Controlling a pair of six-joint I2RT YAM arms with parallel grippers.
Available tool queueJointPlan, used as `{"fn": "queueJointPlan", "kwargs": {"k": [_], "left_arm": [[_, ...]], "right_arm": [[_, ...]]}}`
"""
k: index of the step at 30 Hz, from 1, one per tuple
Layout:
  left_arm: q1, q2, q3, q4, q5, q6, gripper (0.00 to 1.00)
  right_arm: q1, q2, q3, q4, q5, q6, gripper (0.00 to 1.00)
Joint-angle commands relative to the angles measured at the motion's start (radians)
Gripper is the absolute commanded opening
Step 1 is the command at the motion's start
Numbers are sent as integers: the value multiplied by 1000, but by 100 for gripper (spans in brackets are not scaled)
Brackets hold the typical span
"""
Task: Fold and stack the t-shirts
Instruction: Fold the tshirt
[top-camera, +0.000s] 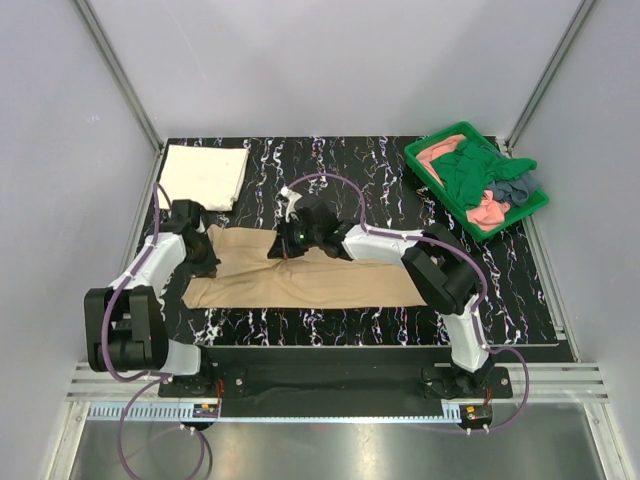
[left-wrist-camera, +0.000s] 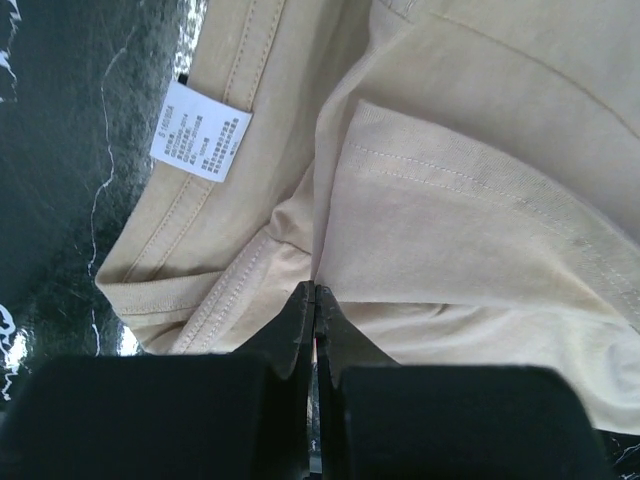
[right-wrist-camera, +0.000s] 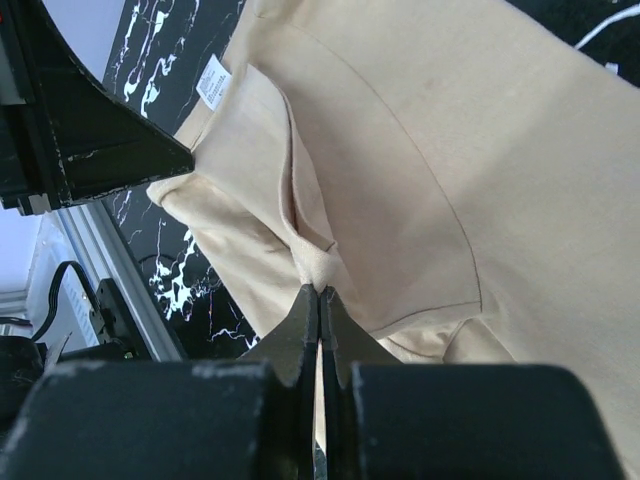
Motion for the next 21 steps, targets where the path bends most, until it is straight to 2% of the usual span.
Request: {"fn": "queueJointPlan", "kwargs": {"k": [1,8,20,21], "left_arm": [[0,-33,-12,14,-21,-24,0],[-3,-139,-29,-3,-24,-60,0],[-3,-46,-75,-14,-36,-78,0],[-3,-33,-63,-19,-7,-72,4]], "right_arm": [[6,-43,-23,58,11,32,0],[6,-59,-40,74,32,46,0],[6,-72,-105,115,-23,96,0],[6,-67,-104,115,-35,100,0]]}}
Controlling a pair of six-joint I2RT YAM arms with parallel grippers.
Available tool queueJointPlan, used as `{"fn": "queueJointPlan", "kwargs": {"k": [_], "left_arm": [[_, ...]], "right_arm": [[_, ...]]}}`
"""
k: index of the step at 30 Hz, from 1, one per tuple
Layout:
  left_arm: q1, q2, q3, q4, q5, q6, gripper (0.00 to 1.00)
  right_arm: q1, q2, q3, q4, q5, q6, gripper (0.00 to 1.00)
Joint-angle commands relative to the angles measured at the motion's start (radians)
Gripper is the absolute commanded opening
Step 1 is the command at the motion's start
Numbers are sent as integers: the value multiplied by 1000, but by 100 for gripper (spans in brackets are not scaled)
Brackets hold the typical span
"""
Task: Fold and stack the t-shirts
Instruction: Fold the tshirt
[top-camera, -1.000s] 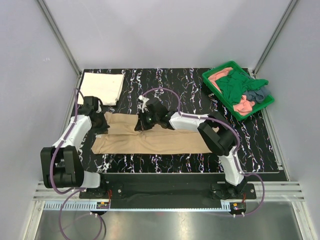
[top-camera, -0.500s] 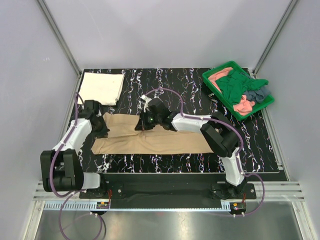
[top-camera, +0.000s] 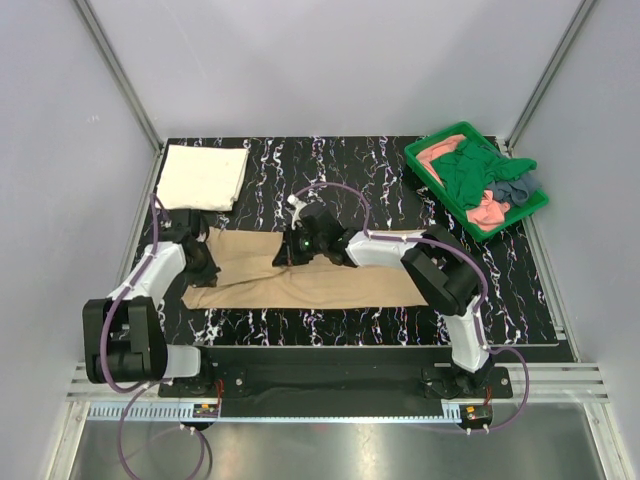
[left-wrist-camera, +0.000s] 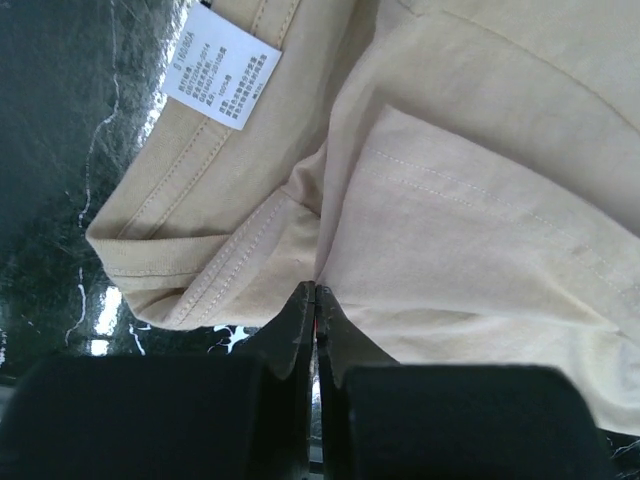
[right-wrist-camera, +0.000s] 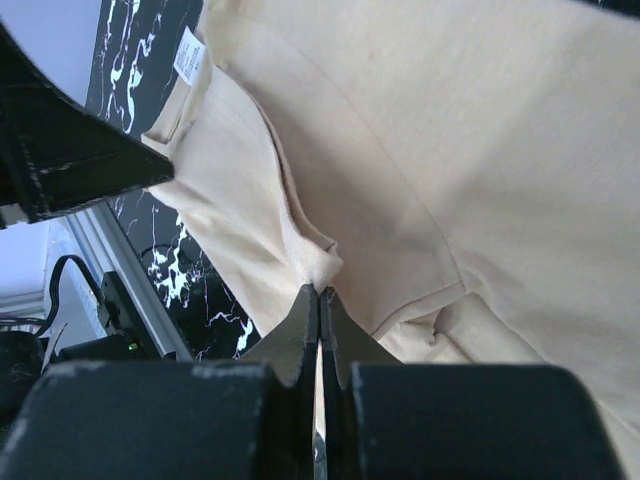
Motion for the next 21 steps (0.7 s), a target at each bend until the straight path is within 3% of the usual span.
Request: {"fn": "queueJointPlan", "kwargs": {"k": [1,3,4,8,11,14,17,21], "left_arm": [[-3,55,27,-16,14,10,19],[-1,55,75,-31,-14,40,30],[3,48,96,-40,-38,50,41],[39,63,239,-39,-60,133,54],[60,159,374,-27,-2,158,55],[105,288,504,-25,81,155,51],[148,408,625,-24,208,156,47],[154,518,714,-25,276,175,45]], "right_arm": [[8,-38,-3,56,-40,30,0],[9,-29,0,46,-48,33,1],[9,-29,3,35,-47,30,9],[8,-26,48,-66,1,19,25],[8,-41,77,-140,77,26,27],[6,-49,123,-255,160,33,23],[6,-37,167,-309,176,9,22],[3,-27,201,-335,141,-23,27]]}}
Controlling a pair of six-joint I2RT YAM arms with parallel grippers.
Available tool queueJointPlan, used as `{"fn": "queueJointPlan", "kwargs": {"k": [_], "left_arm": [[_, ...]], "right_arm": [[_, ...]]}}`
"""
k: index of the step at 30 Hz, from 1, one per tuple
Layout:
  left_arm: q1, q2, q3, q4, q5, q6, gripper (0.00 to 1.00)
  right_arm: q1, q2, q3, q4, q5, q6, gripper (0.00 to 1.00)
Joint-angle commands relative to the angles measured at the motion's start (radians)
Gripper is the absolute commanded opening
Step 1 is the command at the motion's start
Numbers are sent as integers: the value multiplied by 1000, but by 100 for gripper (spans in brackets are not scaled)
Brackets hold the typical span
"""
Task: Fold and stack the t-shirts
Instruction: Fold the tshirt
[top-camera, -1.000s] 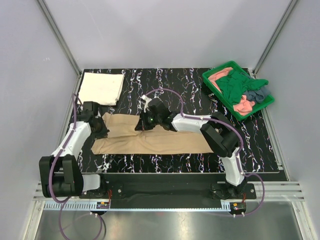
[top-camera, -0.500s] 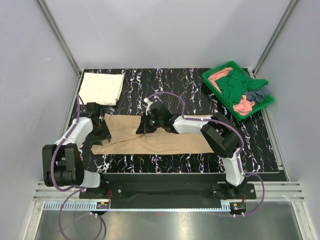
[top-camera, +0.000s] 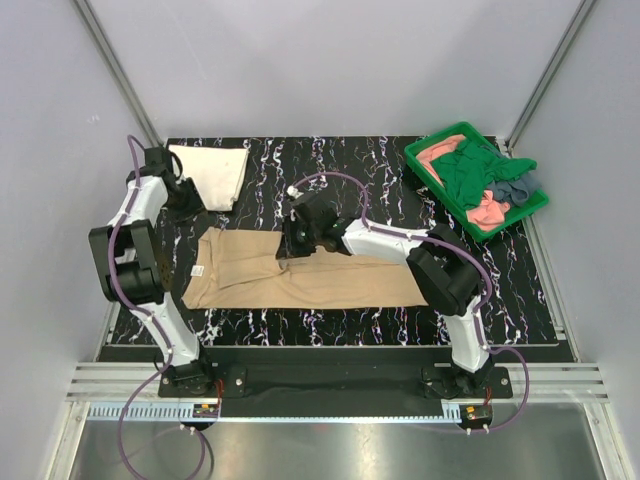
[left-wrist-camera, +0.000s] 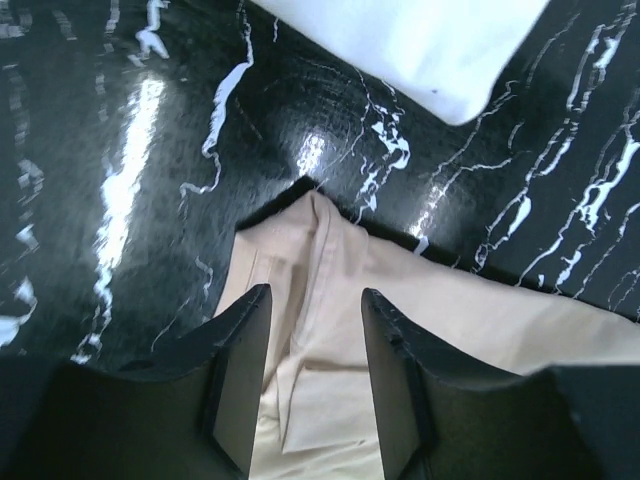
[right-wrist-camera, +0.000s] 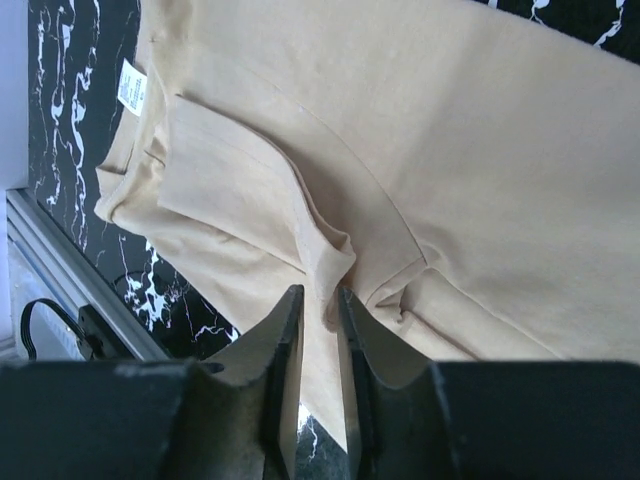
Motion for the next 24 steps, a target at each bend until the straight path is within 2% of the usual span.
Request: {"fn": "queueJointPlan", "kwargs": {"k": [1,3,7,12,16,17,20,24], "left_arm": [[2,68,80,-9,127,29,45],[2,94,95,-8,132,25,44],[2,154,91,6,149,25,41],[2,197,77,25,135,28,39],[2,206,77,37,98,16,28],[2,206,78,38,69,11,21],[4,197,83,43,17,-14,9],[13,197,92,44,-34,-58,3]], "right_arm": [[1,-29,58,-65,18,-51,27],[-13,-30,61,-94,49,-56,27],[-65,-40,37,-99,75,-56,20],[-128,-37,-2,-99,90,-59,20],[-189,-38,-43,-96,113,-59,20],[-211,-40,-58,-94,121,-62,20],[-254,-33,-89,-96,161,-65,18],[-291,-26,-140,-96,190,-42,15]]}}
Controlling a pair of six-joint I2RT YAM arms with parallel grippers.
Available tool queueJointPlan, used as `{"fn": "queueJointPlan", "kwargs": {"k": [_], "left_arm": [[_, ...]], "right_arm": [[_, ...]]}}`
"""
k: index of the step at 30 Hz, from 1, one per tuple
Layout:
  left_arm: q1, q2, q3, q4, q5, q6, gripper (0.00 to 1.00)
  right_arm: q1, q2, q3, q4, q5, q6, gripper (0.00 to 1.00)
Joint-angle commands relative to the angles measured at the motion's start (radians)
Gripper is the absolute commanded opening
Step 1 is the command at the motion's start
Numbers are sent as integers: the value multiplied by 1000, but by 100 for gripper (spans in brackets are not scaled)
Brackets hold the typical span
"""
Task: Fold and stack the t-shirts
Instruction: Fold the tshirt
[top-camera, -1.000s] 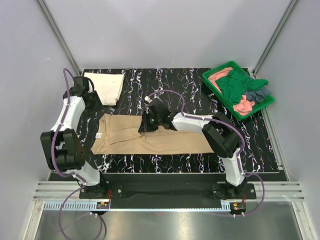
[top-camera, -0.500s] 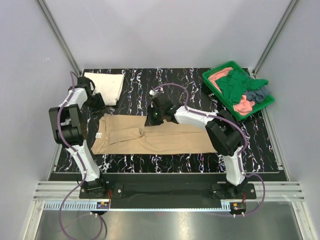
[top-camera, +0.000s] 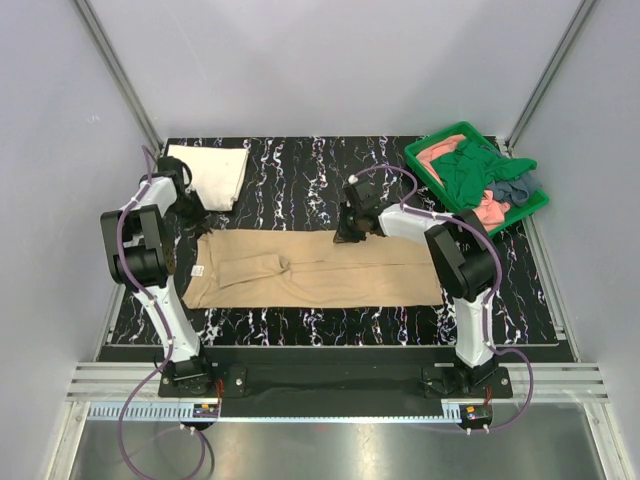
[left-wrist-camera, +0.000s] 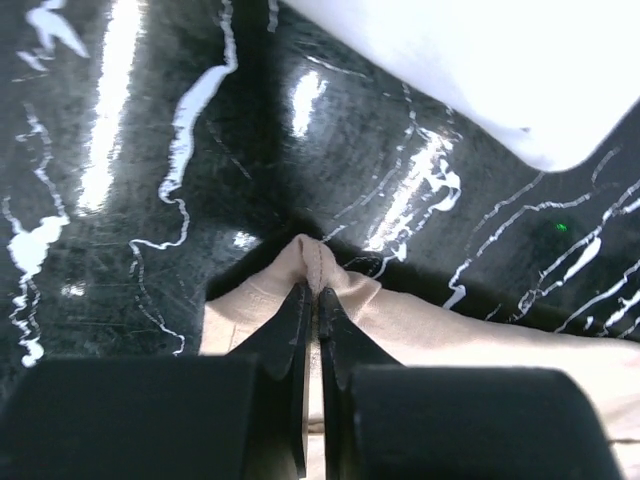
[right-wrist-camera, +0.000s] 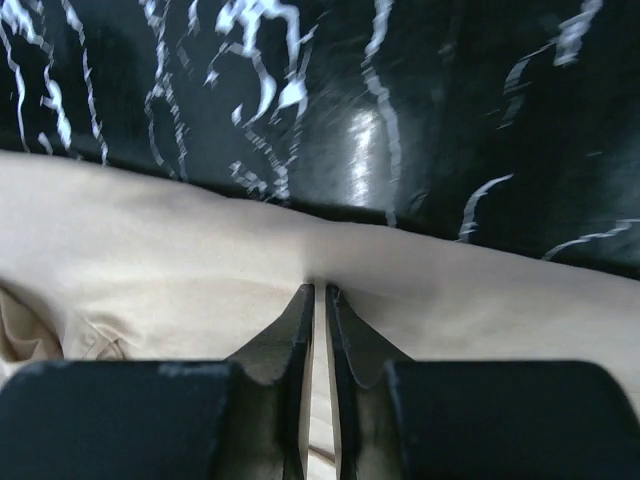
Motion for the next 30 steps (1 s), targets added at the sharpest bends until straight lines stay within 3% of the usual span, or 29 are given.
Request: {"fn": "queueJointPlan", "kwargs": {"k": [1,5,7,11,14,18,23,25,28,30], "left_arm": [[15,-14,50,32,-75,-57,3],[29,-6,44,32,-102,-96,11],[35,-3,43,35,-109,-110,22],[37,-17,41,38,-104,-120,24],[45,-70,18,38,-154,-130,32],[23,-189,-67,38,-194,-90,35],[-35,-389,-265,102,-90,-97,37],[-38,-427,-322,109,-32,-84,38],[-40,-442,-373,112,174,-65,38],[-49,-437,-413,112,201,-67,38]], "right_arm": [[-21,-26,-38,-4,96,0,15],[-30,-29,-89,-5,142,29,14],[-30,-32,-103,-4,164,48,14],[-30,-30,-87,-4,144,46,14],[-32,-47,-58,-1,92,26,17],[-29,-98,-32,24,-41,-3,22],[-6,-113,18,90,-233,-31,33],[31,-106,43,99,-275,-34,37],[95,-78,69,130,-315,-29,39],[144,-61,78,163,-345,-21,40]]}}
